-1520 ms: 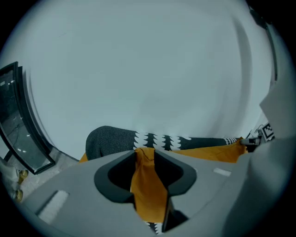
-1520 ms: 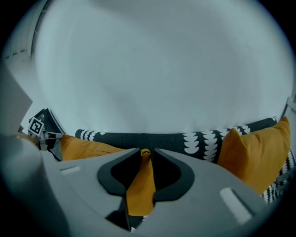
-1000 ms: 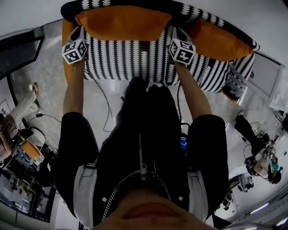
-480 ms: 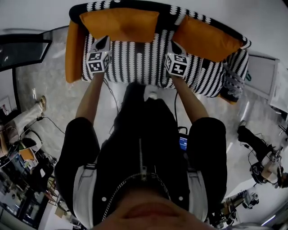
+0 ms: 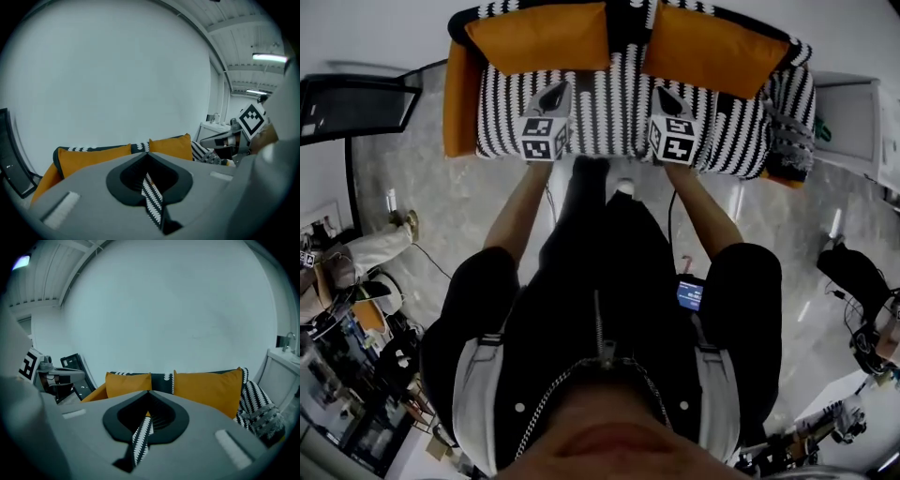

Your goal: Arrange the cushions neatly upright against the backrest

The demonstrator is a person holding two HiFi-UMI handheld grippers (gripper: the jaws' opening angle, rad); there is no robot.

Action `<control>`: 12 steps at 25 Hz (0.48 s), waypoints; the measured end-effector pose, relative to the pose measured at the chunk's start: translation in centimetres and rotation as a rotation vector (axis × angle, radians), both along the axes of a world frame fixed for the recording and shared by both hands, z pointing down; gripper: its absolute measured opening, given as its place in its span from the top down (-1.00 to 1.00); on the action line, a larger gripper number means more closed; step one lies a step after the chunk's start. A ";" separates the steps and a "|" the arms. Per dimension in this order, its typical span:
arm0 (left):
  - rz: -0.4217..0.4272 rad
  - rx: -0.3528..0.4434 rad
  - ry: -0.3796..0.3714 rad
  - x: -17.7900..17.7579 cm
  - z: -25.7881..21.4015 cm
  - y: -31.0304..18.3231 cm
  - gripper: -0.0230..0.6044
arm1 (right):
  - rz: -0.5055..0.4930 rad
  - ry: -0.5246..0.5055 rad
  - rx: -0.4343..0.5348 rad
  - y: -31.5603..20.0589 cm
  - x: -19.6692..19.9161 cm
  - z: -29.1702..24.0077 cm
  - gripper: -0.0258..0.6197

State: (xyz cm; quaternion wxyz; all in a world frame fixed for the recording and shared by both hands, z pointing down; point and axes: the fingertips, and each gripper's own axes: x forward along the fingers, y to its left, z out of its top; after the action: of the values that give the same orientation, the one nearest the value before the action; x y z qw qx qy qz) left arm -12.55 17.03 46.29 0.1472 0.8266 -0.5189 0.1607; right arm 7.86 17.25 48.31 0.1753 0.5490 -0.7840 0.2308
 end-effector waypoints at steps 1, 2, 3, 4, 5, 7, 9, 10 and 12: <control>0.017 0.011 0.003 0.6 -0.7 1.1 0.90 | 0.009 -0.010 0.000 1.1 0.0 -0.6 0.92; 0.030 0.016 0.006 1.2 -1.4 2.3 0.90 | 0.015 -0.018 -0.002 2.2 0.1 -1.0 0.92; 0.038 0.018 0.012 1.9 -1.9 3.4 0.90 | 0.020 -0.024 -0.004 3.4 0.2 -1.3 0.92; 0.042 0.020 0.018 2.6 -2.5 4.3 0.90 | 0.022 -0.026 -0.003 4.4 0.5 -1.6 0.92; 0.043 0.023 0.025 3.4 -2.9 5.0 0.90 | 0.023 -0.026 0.002 5.2 0.9 -2.0 0.92; 0.040 0.027 0.037 4.2 -3.5 6.3 0.90 | 0.023 -0.025 0.016 6.8 1.1 -2.8 0.92; 0.049 0.029 0.041 4.3 -3.6 7.8 0.90 | 0.021 -0.026 0.031 8.4 0.6 -3.4 0.92; 0.059 0.034 0.039 4.3 -3.7 8.3 0.90 | 0.020 -0.028 0.041 8.9 0.2 -3.7 0.92; 0.071 0.044 0.041 4.1 -3.8 9.5 0.90 | 0.015 -0.026 0.063 10.1 -0.4 -4.2 0.92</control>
State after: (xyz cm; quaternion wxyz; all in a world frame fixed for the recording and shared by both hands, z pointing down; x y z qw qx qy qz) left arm -8.47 26.56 42.53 0.1340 0.8506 -0.4895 0.1374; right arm 7.47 27.32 44.13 0.1460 0.5572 -0.7888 0.2146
